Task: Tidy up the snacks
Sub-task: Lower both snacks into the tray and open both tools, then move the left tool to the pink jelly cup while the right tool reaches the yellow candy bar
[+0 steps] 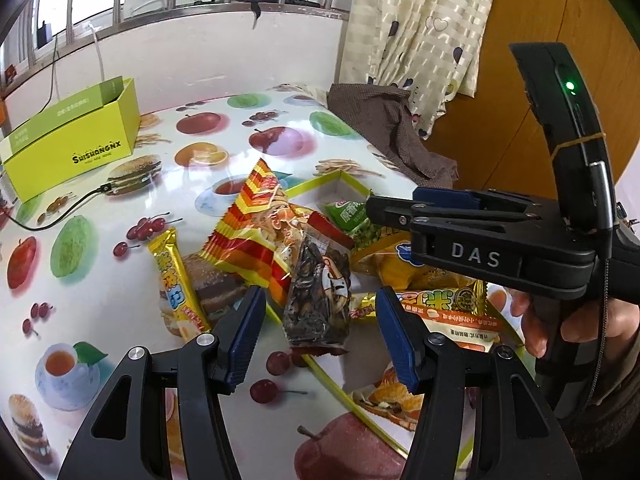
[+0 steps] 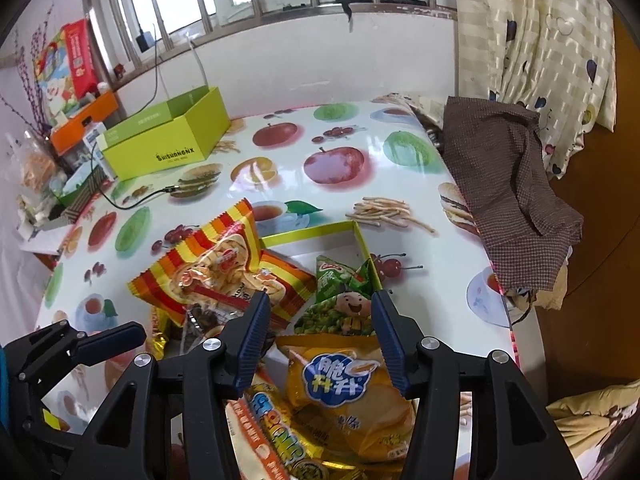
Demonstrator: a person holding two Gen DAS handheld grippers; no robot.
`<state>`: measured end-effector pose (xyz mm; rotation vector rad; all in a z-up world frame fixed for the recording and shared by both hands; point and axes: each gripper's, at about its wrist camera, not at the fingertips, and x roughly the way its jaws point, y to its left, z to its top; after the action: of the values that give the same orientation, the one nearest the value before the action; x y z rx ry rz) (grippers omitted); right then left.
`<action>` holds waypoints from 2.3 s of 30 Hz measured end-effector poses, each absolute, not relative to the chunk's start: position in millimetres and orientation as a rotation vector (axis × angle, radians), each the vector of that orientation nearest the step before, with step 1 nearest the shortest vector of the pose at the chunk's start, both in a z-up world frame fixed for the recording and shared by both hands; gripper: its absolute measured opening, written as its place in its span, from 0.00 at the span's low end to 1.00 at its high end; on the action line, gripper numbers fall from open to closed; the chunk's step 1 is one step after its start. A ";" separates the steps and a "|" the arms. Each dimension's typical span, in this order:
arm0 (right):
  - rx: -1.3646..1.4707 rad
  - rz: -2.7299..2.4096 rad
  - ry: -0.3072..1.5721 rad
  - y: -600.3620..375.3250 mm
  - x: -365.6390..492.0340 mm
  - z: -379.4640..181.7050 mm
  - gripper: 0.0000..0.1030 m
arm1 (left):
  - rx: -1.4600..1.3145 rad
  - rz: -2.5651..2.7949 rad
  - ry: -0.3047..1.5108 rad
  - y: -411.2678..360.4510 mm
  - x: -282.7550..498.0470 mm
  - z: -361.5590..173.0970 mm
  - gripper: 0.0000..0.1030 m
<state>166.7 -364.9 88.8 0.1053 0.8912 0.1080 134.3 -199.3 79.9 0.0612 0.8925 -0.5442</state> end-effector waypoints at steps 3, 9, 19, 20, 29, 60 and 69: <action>0.104 0.107 0.878 -362.4 161.2 93.7 0.51 | 0.059 -0.544 0.885 -195.5 130.0 82.6 0.56; 0.101 0.108 0.846 -352.4 148.2 105.1 0.54 | 0.063 -0.518 0.862 -184.8 119.9 89.2 0.56; 0.094 0.110 0.827 -335.1 133.5 109.9 0.55 | 0.041 -0.495 0.851 -166.5 111.1 92.0 0.56; 0.095 0.115 0.826 -333.5 132.0 110.0 0.55 | 0.040 -0.493 0.853 -165.3 110.3 91.6 0.56; 0.102 0.123 0.811 -324.6 123.6 111.1 0.56 | 0.030 -0.471 0.841 -151.2 103.8 92.1 0.56; 0.074 0.199 0.810 -279.3 111.6 107.2 0.60 | -0.002 -0.286 0.940 -78.8 119.4 34.8 0.57; 0.018 0.225 0.840 -255.8 117.9 98.5 0.60 | -0.021 -0.257 0.940 -77.5 134.2 26.7 0.57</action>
<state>117.9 -255.8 98.5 0.0179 0.8399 0.2248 134.2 -77.5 26.7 -0.0214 0.9396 -0.2572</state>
